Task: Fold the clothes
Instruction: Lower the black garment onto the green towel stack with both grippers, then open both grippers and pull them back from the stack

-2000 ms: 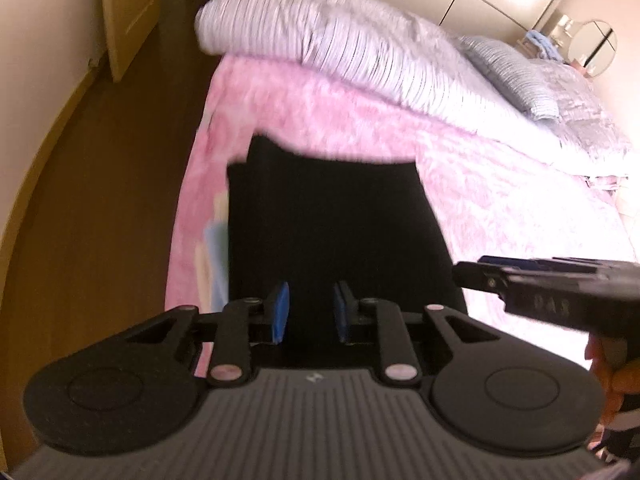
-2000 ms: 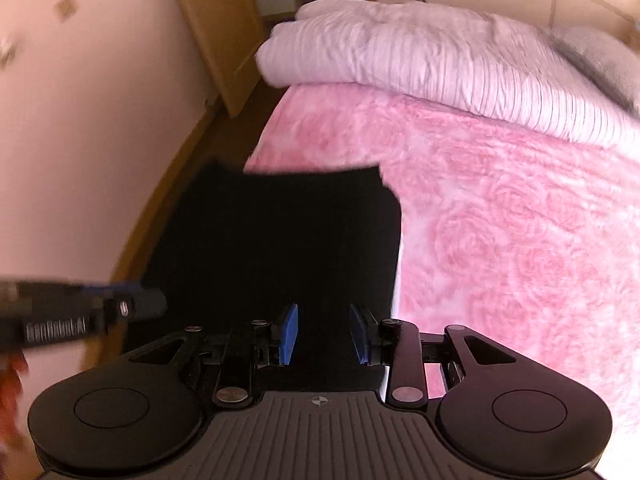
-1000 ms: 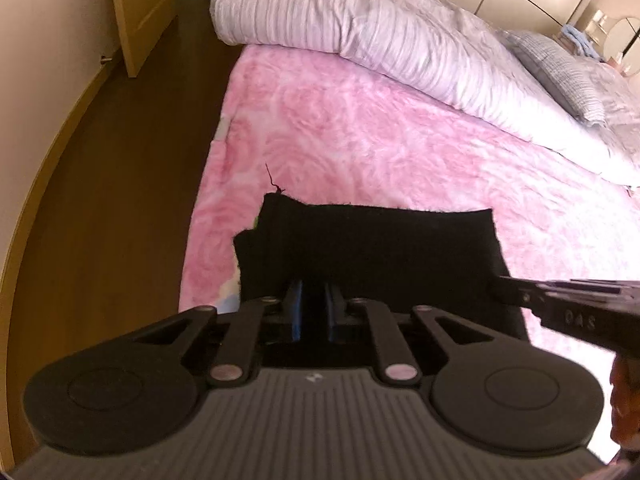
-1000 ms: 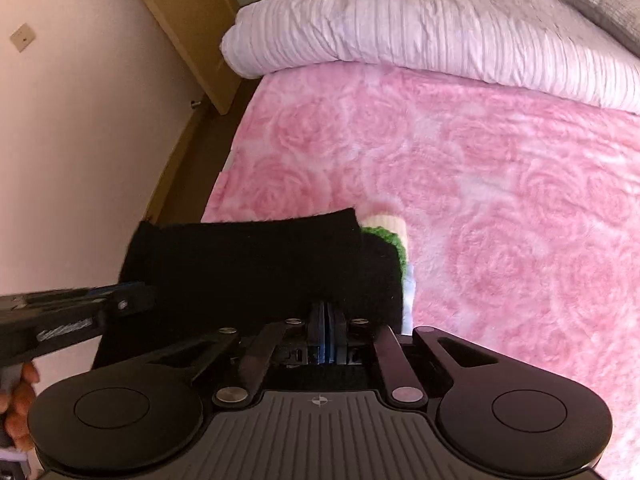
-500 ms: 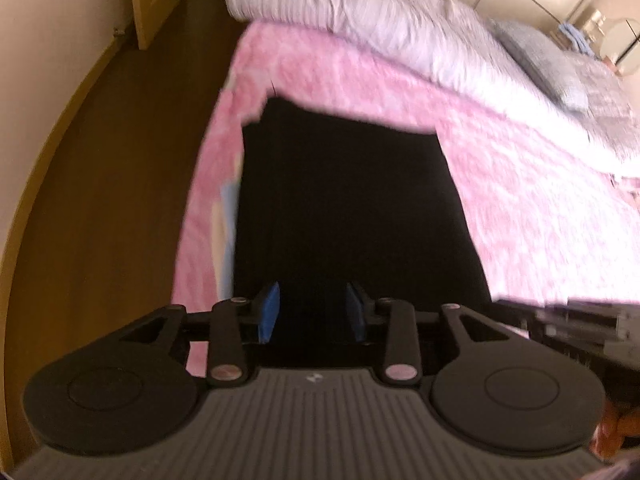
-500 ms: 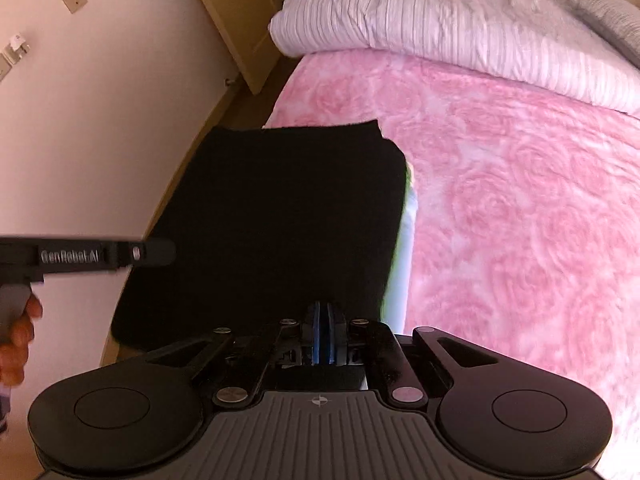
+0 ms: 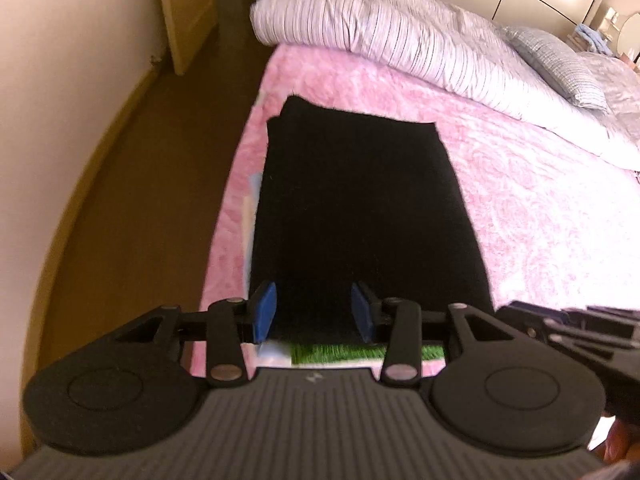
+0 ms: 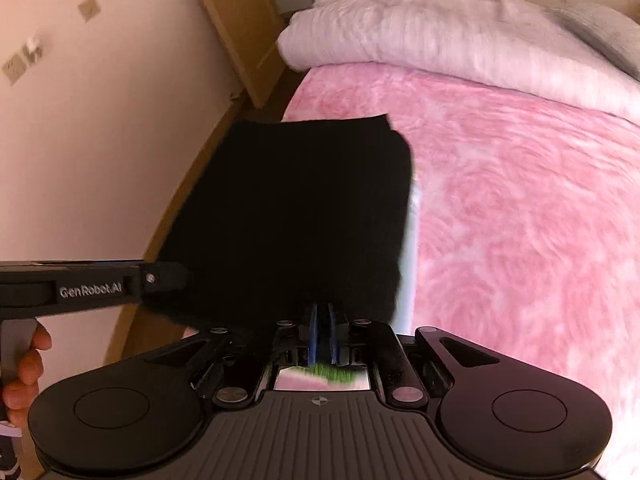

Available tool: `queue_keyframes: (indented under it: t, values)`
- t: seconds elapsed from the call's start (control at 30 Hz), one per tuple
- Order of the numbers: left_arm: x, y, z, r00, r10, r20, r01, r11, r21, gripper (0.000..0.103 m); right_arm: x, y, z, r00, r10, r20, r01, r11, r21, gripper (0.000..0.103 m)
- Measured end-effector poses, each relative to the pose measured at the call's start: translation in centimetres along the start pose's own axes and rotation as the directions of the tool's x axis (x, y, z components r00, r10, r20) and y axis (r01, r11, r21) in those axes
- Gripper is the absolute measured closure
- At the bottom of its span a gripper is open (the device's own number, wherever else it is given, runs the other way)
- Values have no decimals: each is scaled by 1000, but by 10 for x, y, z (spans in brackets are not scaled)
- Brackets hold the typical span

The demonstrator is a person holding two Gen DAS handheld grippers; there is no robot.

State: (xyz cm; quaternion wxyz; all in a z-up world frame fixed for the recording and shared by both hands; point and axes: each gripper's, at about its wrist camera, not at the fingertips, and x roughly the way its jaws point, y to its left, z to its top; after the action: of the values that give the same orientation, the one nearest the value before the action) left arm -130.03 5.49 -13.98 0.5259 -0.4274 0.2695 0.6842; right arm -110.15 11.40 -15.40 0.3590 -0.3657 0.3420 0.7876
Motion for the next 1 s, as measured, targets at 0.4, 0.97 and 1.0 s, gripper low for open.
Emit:
queue_keyframes:
  t: [0.4,0.97,1.0]
  values:
    - [-110,-44,-32,999,-13,40,12,1000,6,53,-116,-6,-28,997,-6,75,0,997,77,56]
    - [-155,-198,-84,973,185,137,-143,951,-273,53,-173,-96,-22,994,106,0,-102,960,-261,42]
    - [-156,-212,-87,972,193,137,-147,946,-289,53,-180,-108,-20,994,108,-9,-106,954,-280,42]
